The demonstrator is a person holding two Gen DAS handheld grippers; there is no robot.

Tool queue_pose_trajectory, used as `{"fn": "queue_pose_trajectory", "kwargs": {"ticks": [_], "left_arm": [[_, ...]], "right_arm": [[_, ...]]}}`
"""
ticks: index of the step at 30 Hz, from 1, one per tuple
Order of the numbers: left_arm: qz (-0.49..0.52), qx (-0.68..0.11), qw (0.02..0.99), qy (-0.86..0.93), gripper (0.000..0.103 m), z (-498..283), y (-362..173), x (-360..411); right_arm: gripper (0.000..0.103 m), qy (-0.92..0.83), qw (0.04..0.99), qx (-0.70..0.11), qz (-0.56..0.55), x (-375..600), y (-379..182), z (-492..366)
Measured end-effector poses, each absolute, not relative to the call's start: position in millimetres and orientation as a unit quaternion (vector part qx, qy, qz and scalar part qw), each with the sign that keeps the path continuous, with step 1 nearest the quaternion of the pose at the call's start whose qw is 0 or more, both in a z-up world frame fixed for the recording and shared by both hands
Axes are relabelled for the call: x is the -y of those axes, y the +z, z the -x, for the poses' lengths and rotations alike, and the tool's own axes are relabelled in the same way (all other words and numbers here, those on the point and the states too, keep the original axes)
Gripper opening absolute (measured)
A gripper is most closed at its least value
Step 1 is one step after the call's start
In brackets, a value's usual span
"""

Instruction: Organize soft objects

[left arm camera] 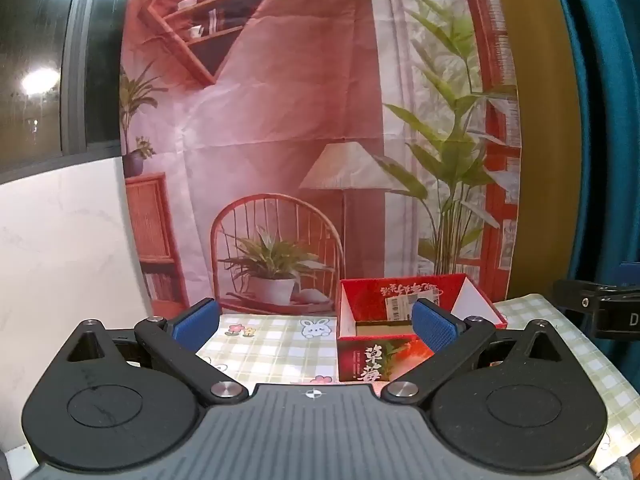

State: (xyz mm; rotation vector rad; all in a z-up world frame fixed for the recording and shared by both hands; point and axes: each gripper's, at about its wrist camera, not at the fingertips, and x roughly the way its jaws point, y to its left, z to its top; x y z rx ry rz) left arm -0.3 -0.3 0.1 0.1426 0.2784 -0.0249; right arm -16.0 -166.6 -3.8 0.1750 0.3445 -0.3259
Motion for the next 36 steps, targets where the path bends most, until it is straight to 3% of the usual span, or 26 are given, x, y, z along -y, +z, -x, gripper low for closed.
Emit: {"fn": "queue_pose_trajectory", "kwargs": {"ticks": [7,36], "left_arm": [[-0.046,-0.163,0.985,-0.027,0.103,-5.3,1.7,-6.8],[-0.053,-0.133,0.99,-0.018,0.103,2.4,0.1,-3.0]], "right_arm": [[0.103,-0.161,0.968,-0.171,-0.089,166.2,-3.0,16.2],[0.103,-0.159,0.969,-0.171,-0.084,166.0,-1.4,14.4]]}}
